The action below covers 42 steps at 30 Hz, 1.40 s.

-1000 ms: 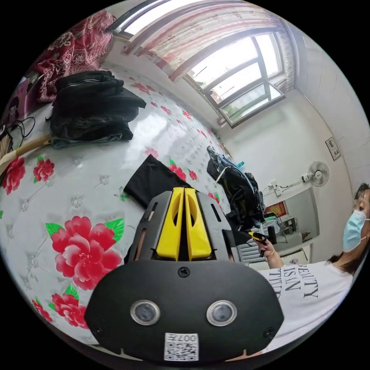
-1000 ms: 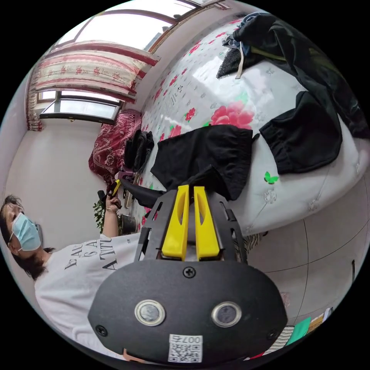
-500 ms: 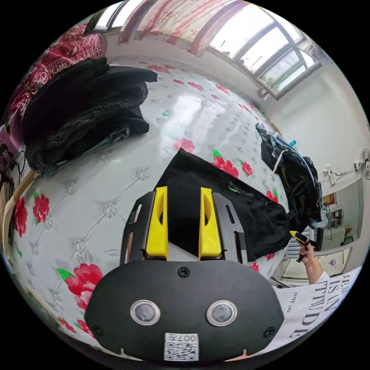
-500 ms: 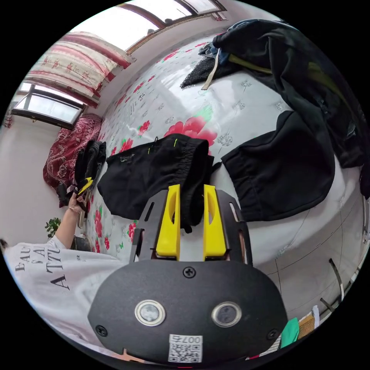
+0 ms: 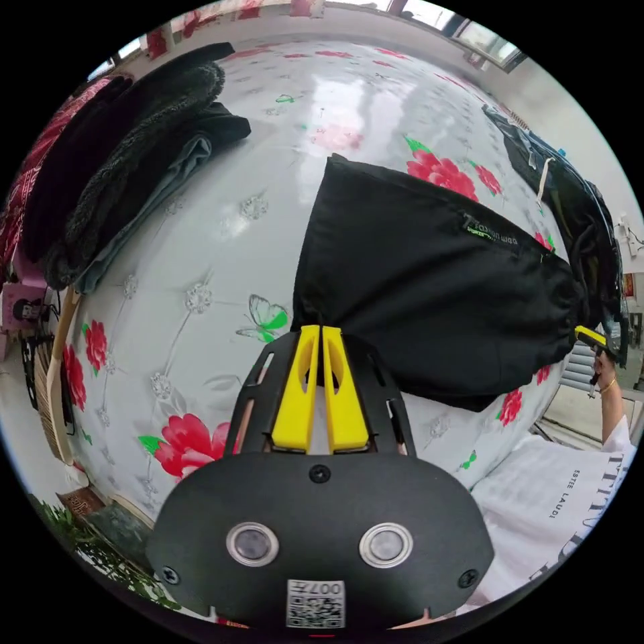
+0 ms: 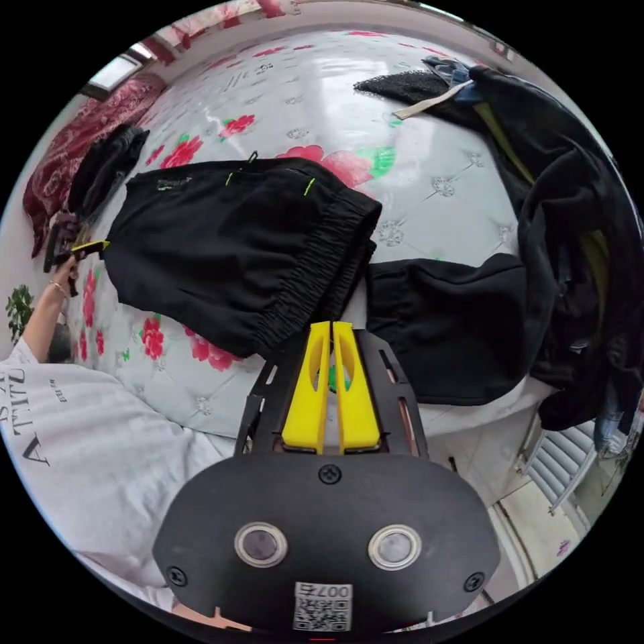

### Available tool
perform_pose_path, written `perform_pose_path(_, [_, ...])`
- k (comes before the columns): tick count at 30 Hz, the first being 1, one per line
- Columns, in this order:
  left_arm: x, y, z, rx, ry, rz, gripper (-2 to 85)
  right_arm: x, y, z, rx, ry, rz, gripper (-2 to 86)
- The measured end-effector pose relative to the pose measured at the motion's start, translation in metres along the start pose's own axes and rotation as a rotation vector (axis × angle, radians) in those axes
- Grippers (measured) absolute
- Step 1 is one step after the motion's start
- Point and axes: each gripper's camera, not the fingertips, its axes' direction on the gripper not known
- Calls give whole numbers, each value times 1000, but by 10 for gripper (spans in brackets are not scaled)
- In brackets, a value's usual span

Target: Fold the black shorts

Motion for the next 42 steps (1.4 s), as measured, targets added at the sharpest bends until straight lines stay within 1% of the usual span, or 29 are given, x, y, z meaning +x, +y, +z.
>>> perform_pose_path(2, [17,24,-2,-67,30,45,-5,-7,-3,-11,-18,83,-49,2])
perform_pose_path(4, [33,58,-6,-81,68,50,2,-7,-6,-20,-25,109,-29,4])
perform_pose_path(5, [41,82,-10,-60,108,22,14,-5,-10,-28,-24,136,19,7])
perform_pose_path(6, [43,105,-16,-15,145,-30,34,-5,-15,-41,4,206,74,12])
perform_pose_path(7, [43,115,-19,9,157,-60,48,-8,-17,-50,25,232,88,15])
perform_pose_path(8, [42,134,-27,54,171,-111,75,-19,-23,-72,102,276,100,21])
perform_pose_path(9, [39,149,-34,88,181,-150,84,-38,-29,-93,190,288,75,25])
perform_pose_path(10, [37,156,-36,100,185,-163,89,-50,-34,-102,230,282,49,27])
perform_pose_path(12, [36,173,-41,132,182,-165,100,-112,-61,-121,335,215,-111,34])
perform_pose_path(13, [37,174,-39,128,177,-152,102,-130,-70,-122,346,183,-163,35])
perform_pose_path(15, [42,173,-30,95,145,-116,105,-210,-109,-114,368,43,-354,40])
perform_pose_path(16, [44,171,-27,90,139,-113,104,-232,-120,-110,364,6,-403,41])
perform_pose_path(18, [48,159,-18,87,131,-101,88,-316,-159,-94,341,-94,-560,45])
perform_pose_path(19, [49,155,-15,73,125,-96,82,-335,-168,-90,339,-108,-592,46])
perform_pose_path(20, [53,149,-10,46,90,-88,58,-371,-187,-82,327,-139,-638,48])
perform_pose_path(23, [63,140,-1,-19,49,-55,4,-445,-230,-60,241,-206,-724,50])
perform_pose_path(26, [66,141,-6,-22,47,-41,-7,-494,-256,-43,203,-186,-787,39])
perform_pose_path(30, [62,145,-27,30,56,-40,-9,-526,-274,-22,118,-147,-837,11])
perform_pose_path(32, [57,144,-32,42,73,-40,-10,-530,-276,-20,109,-125,-857,6])
perform_pose_path(34, [52,143,-36,63,82,-46,-10,-527,-278,-28,138,-138,-864,3])
perform_pose_path(37, [43,142,-31,60,92,-61,-10,-517,-282,-51,202,-219,-833,5])
perform_pose_path(39, [37,144,-22,48,110,-86,-10,-520,-277,-57,228,-232,-871,11])
perform_pose_path(40, [36,145,-19,38,113,-92,-10,-522,-275,-55,215,-229,-890,13])
perform_pose_path(42, [33,151,-12,24,124,-100,-9,-534,-269,-30,108,-176,-942,14])
